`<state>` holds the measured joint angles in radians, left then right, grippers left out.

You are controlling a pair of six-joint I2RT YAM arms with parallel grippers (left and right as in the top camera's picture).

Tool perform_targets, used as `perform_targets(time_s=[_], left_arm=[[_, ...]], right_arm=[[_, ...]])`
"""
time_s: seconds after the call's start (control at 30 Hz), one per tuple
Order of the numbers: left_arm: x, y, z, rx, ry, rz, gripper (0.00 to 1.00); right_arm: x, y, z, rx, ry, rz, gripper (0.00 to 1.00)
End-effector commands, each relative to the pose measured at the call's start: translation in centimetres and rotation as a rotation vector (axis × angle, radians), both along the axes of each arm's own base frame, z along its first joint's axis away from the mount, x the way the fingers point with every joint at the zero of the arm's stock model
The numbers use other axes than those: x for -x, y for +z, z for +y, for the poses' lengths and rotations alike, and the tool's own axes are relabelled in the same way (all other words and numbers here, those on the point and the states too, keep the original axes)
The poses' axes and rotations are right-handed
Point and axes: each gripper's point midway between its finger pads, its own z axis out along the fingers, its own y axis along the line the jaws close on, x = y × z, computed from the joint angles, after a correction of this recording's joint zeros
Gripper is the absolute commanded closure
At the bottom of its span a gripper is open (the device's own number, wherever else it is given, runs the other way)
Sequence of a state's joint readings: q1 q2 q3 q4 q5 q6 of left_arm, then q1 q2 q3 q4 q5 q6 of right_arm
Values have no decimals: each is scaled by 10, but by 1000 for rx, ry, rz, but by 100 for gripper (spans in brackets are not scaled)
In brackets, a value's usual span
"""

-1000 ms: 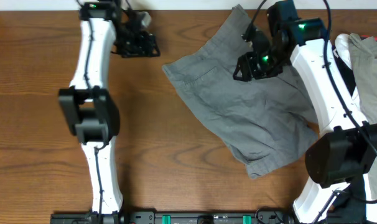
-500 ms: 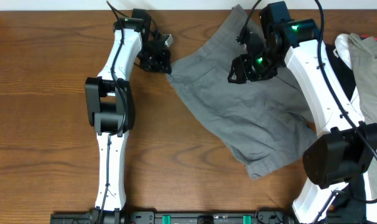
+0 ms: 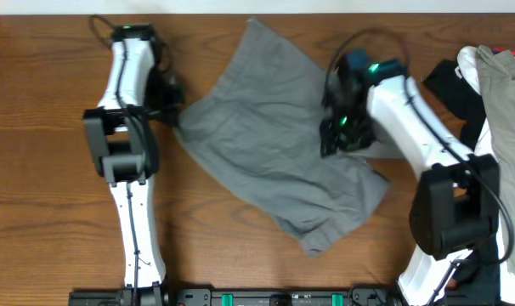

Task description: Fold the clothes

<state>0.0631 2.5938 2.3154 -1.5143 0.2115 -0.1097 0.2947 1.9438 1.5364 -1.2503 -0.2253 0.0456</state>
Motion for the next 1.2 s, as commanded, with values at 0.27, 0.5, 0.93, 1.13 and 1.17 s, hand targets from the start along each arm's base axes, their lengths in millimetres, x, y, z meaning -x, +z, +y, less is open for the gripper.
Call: perform_targets(time_s=[0.27,0.5,0.93,1.13,1.17], left_arm=[[-5,50,23,-64,54,-100,94],[-2,110,39,-133,42,-223,94],[8,138,40,-150,37,-256,94],[12,138,40,-145,8,-242,88],[14,138,40,-148,4,-236,86]], right_arm=[[55,-97,-52,363,-308,61,87],[-1,-95,-109,449,-440,-138,87],[-76,-35,-78,-3,-233,-245,54],[-29,-7,-53,-101,-116,-98,51],[-24,-2,-51,-102,-107,-91,50]])
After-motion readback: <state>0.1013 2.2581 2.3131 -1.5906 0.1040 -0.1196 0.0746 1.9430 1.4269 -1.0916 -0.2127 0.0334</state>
